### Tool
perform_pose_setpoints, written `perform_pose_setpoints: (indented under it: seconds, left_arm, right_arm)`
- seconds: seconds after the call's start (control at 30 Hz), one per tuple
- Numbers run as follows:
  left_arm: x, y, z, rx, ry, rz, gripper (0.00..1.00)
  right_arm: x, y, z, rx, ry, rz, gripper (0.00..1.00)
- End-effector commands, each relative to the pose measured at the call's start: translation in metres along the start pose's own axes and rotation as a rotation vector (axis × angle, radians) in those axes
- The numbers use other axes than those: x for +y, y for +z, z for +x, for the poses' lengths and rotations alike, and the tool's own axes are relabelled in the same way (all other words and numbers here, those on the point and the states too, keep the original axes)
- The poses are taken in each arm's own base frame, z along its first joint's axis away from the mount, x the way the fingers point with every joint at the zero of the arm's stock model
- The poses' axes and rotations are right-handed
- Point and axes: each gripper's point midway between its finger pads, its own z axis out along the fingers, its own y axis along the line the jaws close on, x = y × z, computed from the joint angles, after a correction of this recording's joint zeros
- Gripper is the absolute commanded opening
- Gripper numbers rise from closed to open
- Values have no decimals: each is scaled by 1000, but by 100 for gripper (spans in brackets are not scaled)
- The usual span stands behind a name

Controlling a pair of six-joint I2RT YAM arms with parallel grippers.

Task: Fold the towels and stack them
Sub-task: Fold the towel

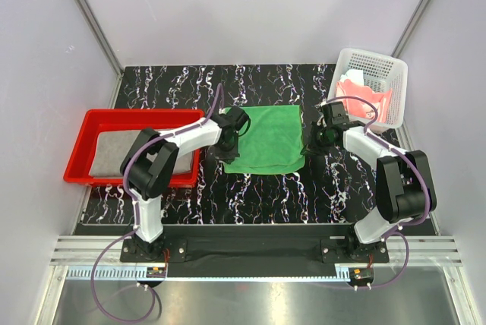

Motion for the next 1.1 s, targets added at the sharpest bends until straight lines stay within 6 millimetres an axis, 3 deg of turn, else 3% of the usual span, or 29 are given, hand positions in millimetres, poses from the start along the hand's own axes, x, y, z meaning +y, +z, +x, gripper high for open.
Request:
perform_pose_setpoints:
  seconds: [0.0,0.3,0.53,0.67,0.73,0.8,0.93,1.07]
  left_arm:
    - [-9,-6,-15,-38,-9,35,0]
    - [-6,-52,-31,-84,-14,25,0]
    - [4,-57,-23,-74,2,1,0]
    - [7,-78,-30,-109,6,-1,0]
    - [10,-93,-31,-134,13,13,0]
    - [15,-96,-21,-133,22,23,0]
    - [10,-78,3,-89,27,99,0]
    - [7,-50,24,-24,33,126,0]
  right_arm:
    - [14,-9,-9,-43,-32,-43,0]
    - [15,-22,-20,-60,-53,-9,0]
    - [15,-26,-19,-39,-78,3,0]
    - [19,-45,-31,-47,-106,31,0]
    - [20,-51,-24,-23,-112,27,0]
    - [12,-53,-15,-11,-107,53,0]
    - [-9,-44,16,11,-68,82,0]
    - [-17,-29,29,20,-23,77,0]
